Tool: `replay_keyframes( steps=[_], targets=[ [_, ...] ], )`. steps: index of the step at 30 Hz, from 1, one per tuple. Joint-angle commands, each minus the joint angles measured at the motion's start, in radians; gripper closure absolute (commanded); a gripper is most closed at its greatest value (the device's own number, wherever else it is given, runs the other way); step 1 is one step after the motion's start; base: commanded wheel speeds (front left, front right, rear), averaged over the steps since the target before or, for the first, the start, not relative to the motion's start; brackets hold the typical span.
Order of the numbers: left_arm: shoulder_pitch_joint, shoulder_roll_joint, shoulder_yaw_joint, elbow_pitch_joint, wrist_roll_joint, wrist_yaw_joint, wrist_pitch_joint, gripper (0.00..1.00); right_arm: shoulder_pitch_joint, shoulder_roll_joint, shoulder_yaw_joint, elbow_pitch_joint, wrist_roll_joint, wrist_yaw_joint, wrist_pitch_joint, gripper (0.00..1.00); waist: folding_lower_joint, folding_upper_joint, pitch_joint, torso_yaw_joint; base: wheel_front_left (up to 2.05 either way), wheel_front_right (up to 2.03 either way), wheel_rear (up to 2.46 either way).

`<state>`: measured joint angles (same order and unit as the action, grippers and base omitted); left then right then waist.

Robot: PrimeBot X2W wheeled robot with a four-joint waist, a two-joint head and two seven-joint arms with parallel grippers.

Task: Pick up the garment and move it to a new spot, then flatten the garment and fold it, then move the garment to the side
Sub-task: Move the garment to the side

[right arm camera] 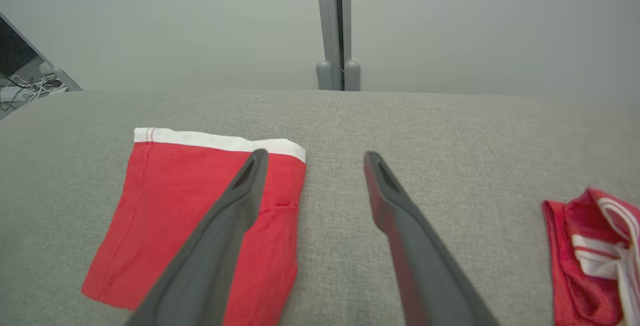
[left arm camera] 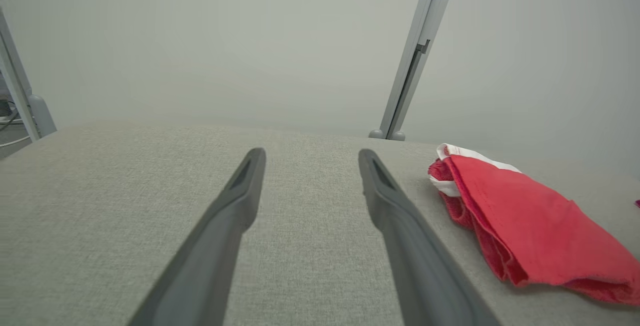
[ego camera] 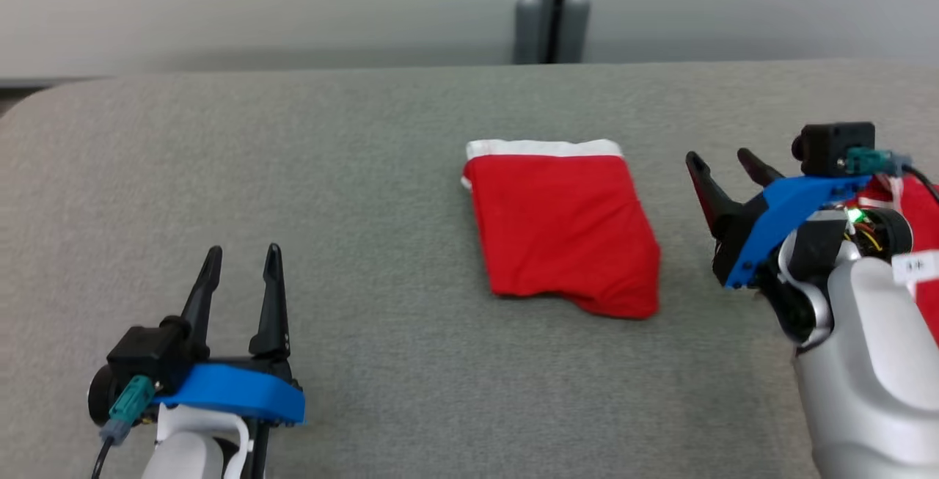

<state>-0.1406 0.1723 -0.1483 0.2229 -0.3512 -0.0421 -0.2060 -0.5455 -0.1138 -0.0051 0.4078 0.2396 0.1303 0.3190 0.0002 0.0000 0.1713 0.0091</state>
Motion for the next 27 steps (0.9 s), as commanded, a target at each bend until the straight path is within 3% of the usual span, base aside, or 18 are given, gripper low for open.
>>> replay_keyframes(
  steps=[1,7,18,19,20,21,27],
  targets=[
    [-0.024,-0.003,-0.007,0.002,0.004,-0.004,-0.008,0.00,-0.034,0.011,-0.019,0.046,-0.006,0.001,0.036,0.00,-0.0002,0.0000,0.062,0.066,0.00,0.00,0.00],
    [-0.073,-0.029,-0.032,0.044,0.000,-0.021,-0.028,0.00,-0.120,0.038,-0.143,0.235,-0.080,0.001,0.153,0.00,-0.0002,0.0000,0.107,0.151,0.00,0.00,0.00],
    [-0.097,-0.040,-0.042,0.102,-0.002,-0.036,-0.053,0.00,-0.115,0.068,-0.232,0.417,-0.184,0.001,0.169,0.00,-0.0002,0.0000,0.118,0.194,0.00,0.00,0.00],
    [-0.096,-0.039,-0.041,0.104,-0.002,-0.037,-0.052,0.00,-0.116,0.069,-0.227,0.429,-0.189,0.001,0.171,0.09,-0.0002,0.0000,0.119,0.190,0.00,0.00,0.00],
    [-0.096,-0.038,-0.042,0.107,-0.001,-0.038,-0.054,0.00,-0.119,0.071,-0.204,0.442,-0.184,0.001,0.177,0.70,-0.0002,0.0000,0.119,0.186,0.00,0.00,0.00],
    [-0.095,-0.037,-0.040,0.109,-0.001,-0.039,-0.053,0.00,-0.122,0.073,-0.182,0.449,-0.169,0.001,0.177,1.00,-0.0002,0.0000,0.117,0.179,0.00,0.00,0.00],
    [-0.085,-0.034,-0.035,0.112,-0.004,-0.042,-0.058,0.00,-0.155,0.059,-0.064,0.405,-0.172,0.001,0.189,1.00,-0.0002,0.0000,0.101,0.110,0.00,0.00,0.00]
  ],
)
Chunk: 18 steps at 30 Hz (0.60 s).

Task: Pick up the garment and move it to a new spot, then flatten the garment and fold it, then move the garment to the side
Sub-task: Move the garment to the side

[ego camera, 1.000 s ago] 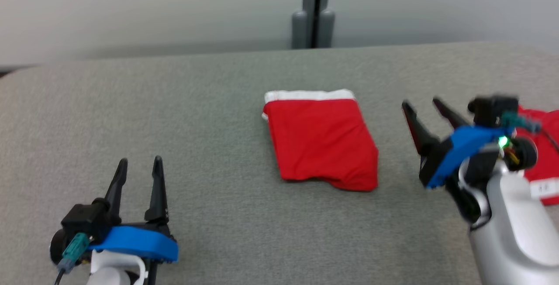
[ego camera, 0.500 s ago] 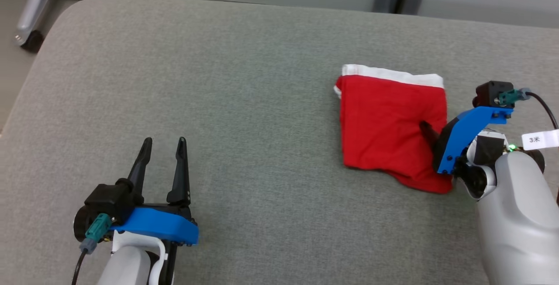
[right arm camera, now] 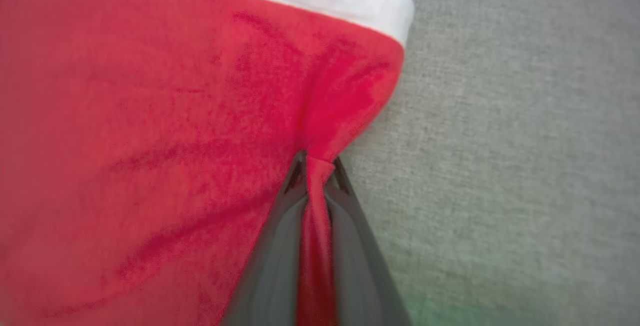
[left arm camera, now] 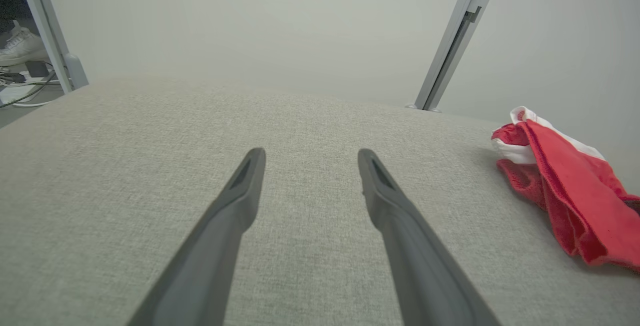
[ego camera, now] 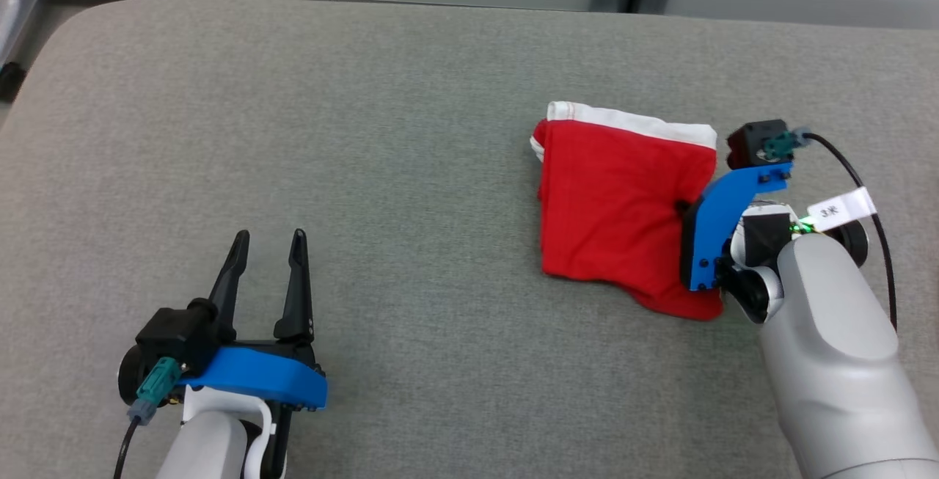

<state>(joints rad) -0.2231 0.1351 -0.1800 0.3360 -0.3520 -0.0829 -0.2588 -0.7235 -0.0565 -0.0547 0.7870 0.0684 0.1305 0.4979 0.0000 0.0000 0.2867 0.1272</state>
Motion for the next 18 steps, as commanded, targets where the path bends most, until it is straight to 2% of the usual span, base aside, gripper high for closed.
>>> replay_keyframes(
  steps=[1,5,11,15,18],
  targets=[
    [0.000,0.005,0.000,-0.002,-0.003,-0.001,-0.006,0.00,0.013,-0.009,0.017,0.006,0.004,0.001,0.016,1.00,0.0000,0.0000,-0.017,-0.026,0.00,0.00,0.00],
    [0.002,0.009,0.016,-0.014,-0.005,0.002,-0.007,0.00,-0.028,-0.076,0.194,-0.096,0.085,0.000,0.077,1.00,0.0000,0.0000,-0.019,-0.102,0.00,0.00,0.00],
    [-0.012,0.026,0.031,-0.033,0.001,0.006,-0.007,0.00,-0.080,-0.312,0.470,-0.320,0.235,0.001,0.168,1.00,0.0000,0.0000,-0.010,-0.217,0.00,0.00,0.00],
    [-0.028,0.035,0.029,-0.043,0.012,0.006,-0.007,0.00,-0.115,-0.478,0.584,-0.433,0.333,0.000,0.188,1.00,0.0000,0.0000,0.005,-0.277,0.00,0.00,0.00],
    [-0.039,0.042,0.025,-0.049,0.017,0.003,-0.007,0.00,-0.132,-0.579,0.638,-0.471,0.370,0.001,0.170,1.00,0.0000,0.0000,0.025,-0.308,0.00,0.00,0.00]
  ],
)
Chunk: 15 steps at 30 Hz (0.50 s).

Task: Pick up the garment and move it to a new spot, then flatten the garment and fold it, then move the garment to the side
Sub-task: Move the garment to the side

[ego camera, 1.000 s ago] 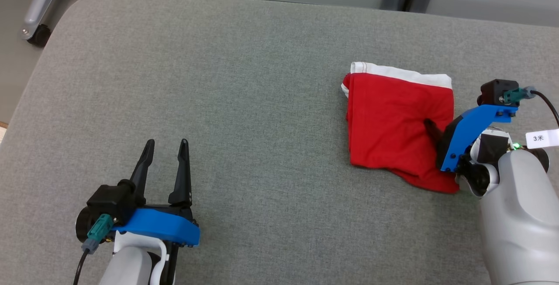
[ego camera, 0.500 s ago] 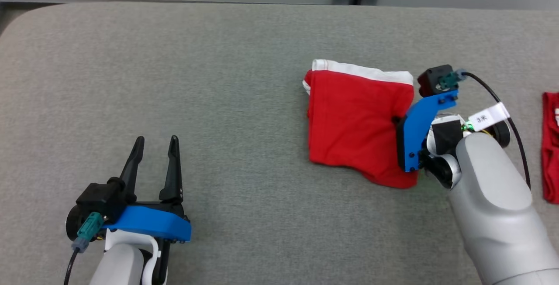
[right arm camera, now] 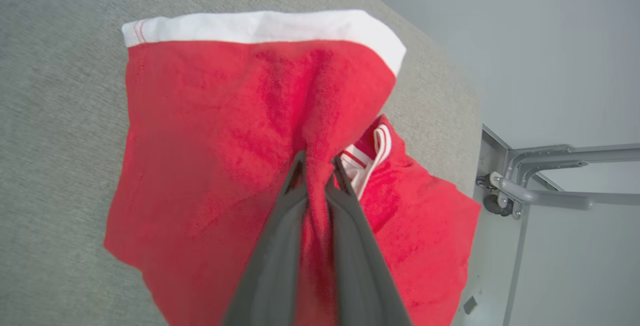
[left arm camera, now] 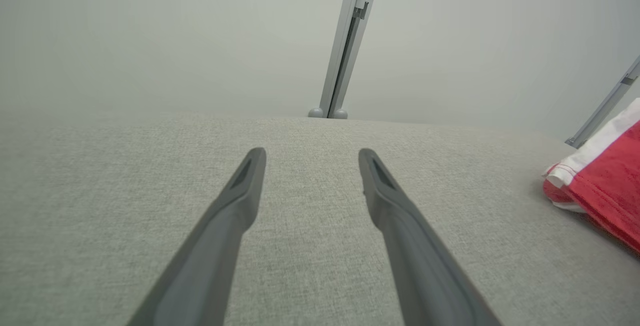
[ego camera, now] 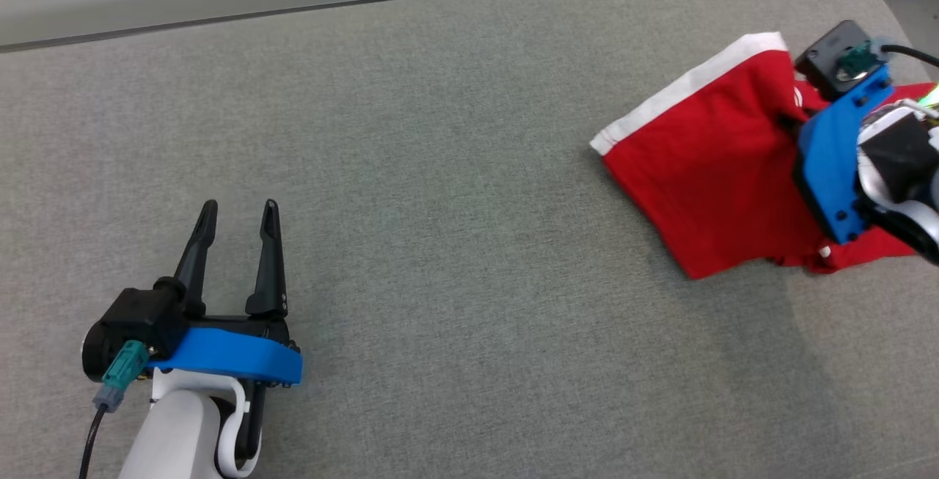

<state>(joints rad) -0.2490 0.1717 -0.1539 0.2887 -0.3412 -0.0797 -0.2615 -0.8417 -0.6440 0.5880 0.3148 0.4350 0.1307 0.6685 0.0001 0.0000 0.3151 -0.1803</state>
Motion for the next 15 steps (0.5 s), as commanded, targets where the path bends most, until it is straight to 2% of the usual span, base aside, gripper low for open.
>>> replay_keyframes(
  steps=[1,7,15],
  targets=[
    [-0.018,0.007,-0.002,-0.004,0.008,-0.001,-0.004,0.00,-0.021,-0.026,0.010,-0.003,0.007,0.000,-0.012,1.00,-0.0001,0.0000,0.004,-0.007,0.00,0.00,0.00],
    [-0.037,0.028,-0.008,-0.021,0.016,0.001,0.011,0.00,-0.001,-0.110,-0.057,0.078,0.046,0.000,-0.122,1.00,-0.0001,0.0000,0.053,-0.032,0.00,0.00,0.00],
    [-0.073,0.058,-0.023,-0.064,0.029,0.004,0.047,0.00,0.069,-0.058,-0.285,0.323,-0.002,0.000,-0.256,1.00,-0.0001,0.0000,0.133,0.004,0.00,0.00,0.00]
  ],
)
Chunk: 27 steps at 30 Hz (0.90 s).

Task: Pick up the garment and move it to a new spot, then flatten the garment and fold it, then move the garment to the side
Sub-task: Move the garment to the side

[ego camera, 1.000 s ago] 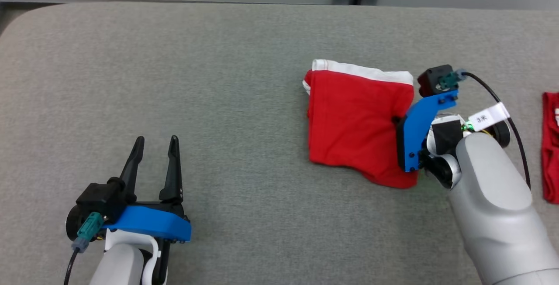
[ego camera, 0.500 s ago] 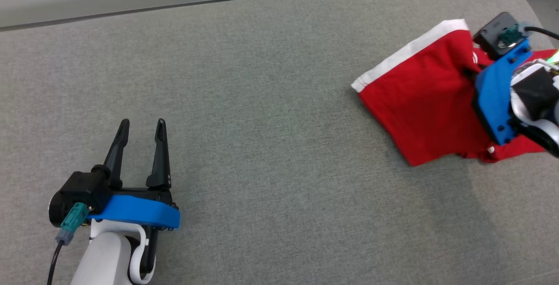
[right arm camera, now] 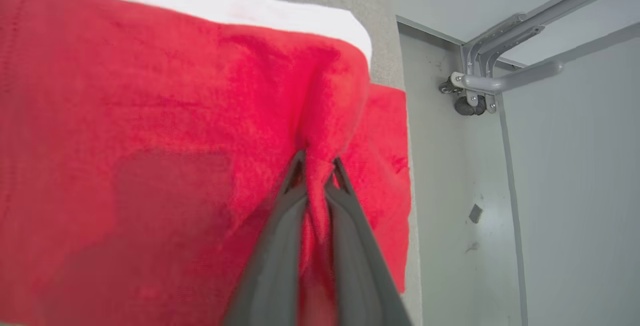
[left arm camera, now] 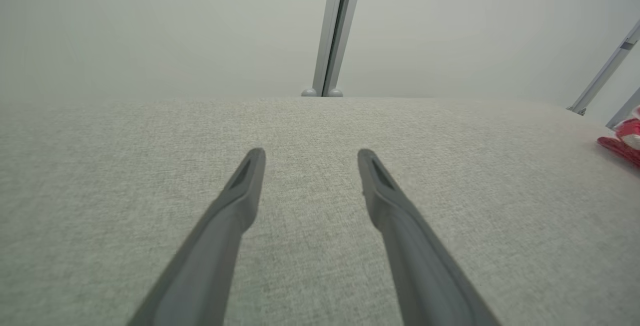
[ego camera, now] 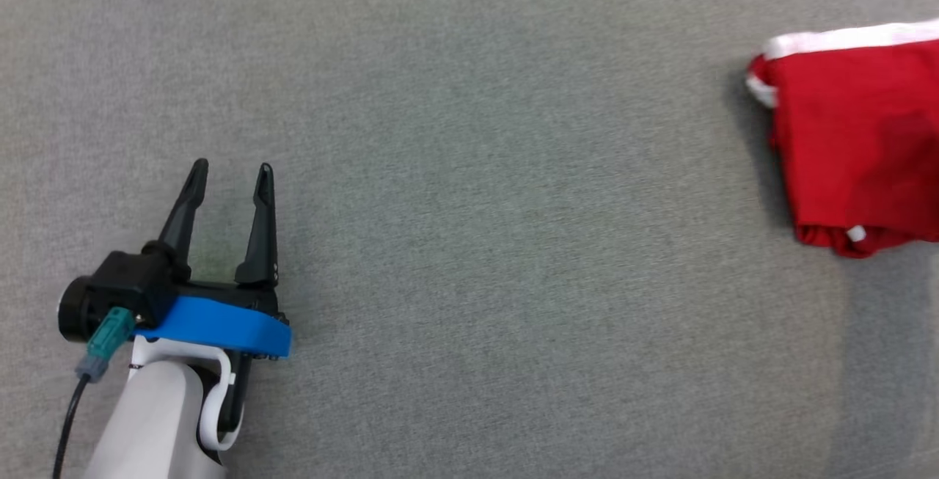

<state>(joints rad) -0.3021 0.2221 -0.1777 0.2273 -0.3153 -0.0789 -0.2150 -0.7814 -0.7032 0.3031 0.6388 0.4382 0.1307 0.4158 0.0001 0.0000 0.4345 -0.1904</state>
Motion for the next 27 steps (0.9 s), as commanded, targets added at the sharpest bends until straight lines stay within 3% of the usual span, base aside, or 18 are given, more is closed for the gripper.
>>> replay_keyframes(
  steps=[1,10,11,12,13,20,23,27],
  targets=[
    [-0.021,0.012,0.001,-0.009,0.003,0.004,0.004,0.00,0.013,0.006,-0.028,0.026,-0.016,0.000,-0.022,1.00,-0.0001,0.0000,0.022,0.020,0.00,0.00,0.00],
    [-0.022,0.052,0.001,-0.062,0.010,0.006,0.041,0.00,0.004,0.057,-0.217,0.205,-0.201,0.000,-0.228,1.00,-0.0001,0.0000,0.063,0.052,0.00,0.00,0.00],
    [-0.020,0.053,0.001,-0.066,0.009,0.007,0.044,0.00,-0.001,0.064,-0.232,0.212,-0.224,0.000,-0.253,0.87,-0.0001,0.0000,0.061,0.055,0.00,0.00,0.00],
    [-0.017,0.055,0.000,-0.067,0.007,0.008,0.044,0.00,-0.006,0.067,-0.249,0.222,-0.253,0.000,-0.276,0.61,-0.0001,0.0000,0.059,0.057,0.00,0.00,0.00],
    [-0.014,0.057,-0.001,-0.068,0.006,0.009,0.044,0.00,-0.008,0.074,-0.268,0.232,-0.276,0.000,-0.295,0.00,-0.0001,0.0000,0.056,0.059,0.00,0.00,0.00],
    [0.014,0.035,-0.016,-0.047,-0.008,0.012,0.033,0.00,0.001,0.147,-0.334,0.257,-0.368,0.000,-0.389,0.00,-0.0001,0.0000,-0.012,0.069,0.00,0.00,0.00],
    [0.031,0.015,-0.020,-0.019,-0.025,0.009,0.016,0.00,0.043,0.210,-0.330,0.216,-0.316,0.000,-0.458,0.00,-0.0001,0.0000,-0.073,0.083,0.00,0.00,0.00],
    [0.069,-0.011,-0.018,0.020,-0.049,0.011,-0.008,0.00,0.154,0.240,-0.303,0.108,-0.208,0.000,-0.537,0.00,-0.0001,0.0000,-0.163,0.103,0.00,0.00,0.00]
  ],
)
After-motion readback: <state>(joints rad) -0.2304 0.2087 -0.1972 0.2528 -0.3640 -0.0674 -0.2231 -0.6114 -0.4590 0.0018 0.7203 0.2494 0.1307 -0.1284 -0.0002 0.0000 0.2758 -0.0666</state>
